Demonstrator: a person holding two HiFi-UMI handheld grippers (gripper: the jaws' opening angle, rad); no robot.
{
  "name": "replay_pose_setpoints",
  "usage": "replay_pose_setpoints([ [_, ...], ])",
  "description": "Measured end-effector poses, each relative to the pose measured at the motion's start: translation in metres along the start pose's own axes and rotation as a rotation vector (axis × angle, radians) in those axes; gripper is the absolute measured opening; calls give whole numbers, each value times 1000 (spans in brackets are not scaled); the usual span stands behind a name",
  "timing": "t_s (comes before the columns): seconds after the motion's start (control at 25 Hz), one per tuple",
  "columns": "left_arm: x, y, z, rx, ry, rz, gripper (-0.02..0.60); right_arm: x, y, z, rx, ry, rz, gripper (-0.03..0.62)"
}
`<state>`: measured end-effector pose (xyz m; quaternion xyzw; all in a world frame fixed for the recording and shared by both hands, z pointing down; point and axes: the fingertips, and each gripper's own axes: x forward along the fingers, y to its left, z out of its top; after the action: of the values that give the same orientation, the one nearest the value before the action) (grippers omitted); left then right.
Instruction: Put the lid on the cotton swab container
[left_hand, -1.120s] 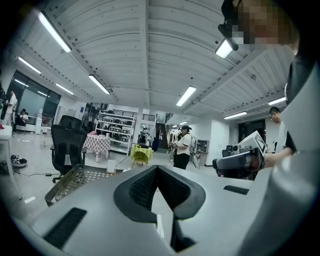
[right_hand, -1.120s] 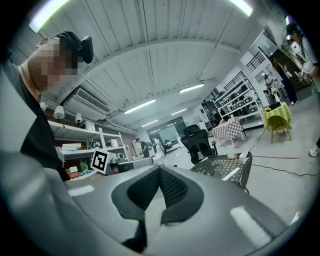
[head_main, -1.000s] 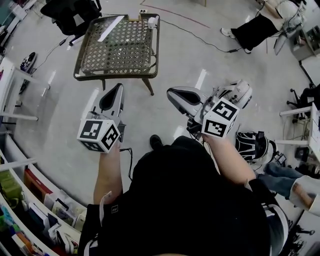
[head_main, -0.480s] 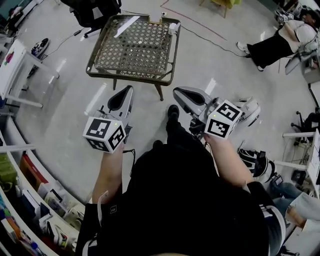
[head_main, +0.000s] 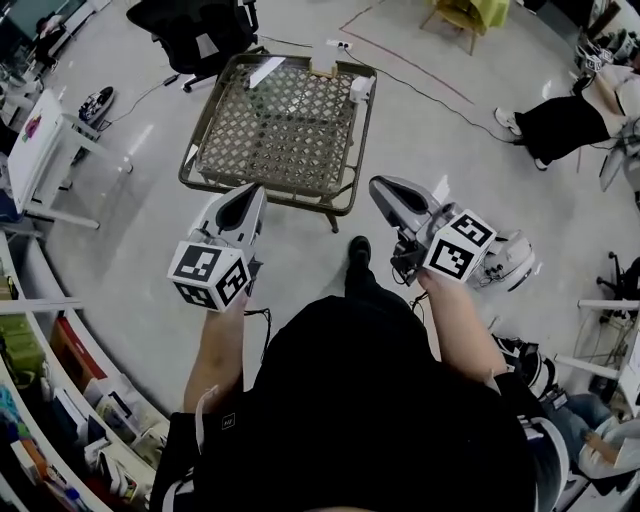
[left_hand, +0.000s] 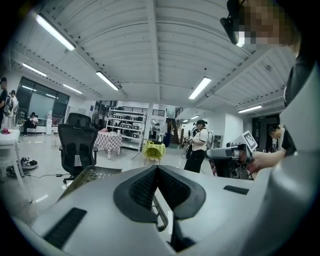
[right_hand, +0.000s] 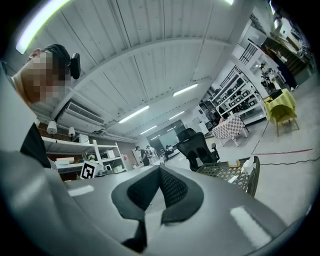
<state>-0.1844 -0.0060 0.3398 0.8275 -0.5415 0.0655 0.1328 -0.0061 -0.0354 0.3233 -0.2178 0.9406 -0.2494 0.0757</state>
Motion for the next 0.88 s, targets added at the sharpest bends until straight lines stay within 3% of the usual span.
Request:
replay_pose_setpoints([
  [0.4,141,17,34,-12,55,14,5,41,-118,52,54,51,48,11],
  [0.6,183,22,47,-2,54,20,5,54,-157,63,65,81,61,11],
  [0.88,228,45,39,-19,92,-18,5,75,-194,67,85,96,6,11],
])
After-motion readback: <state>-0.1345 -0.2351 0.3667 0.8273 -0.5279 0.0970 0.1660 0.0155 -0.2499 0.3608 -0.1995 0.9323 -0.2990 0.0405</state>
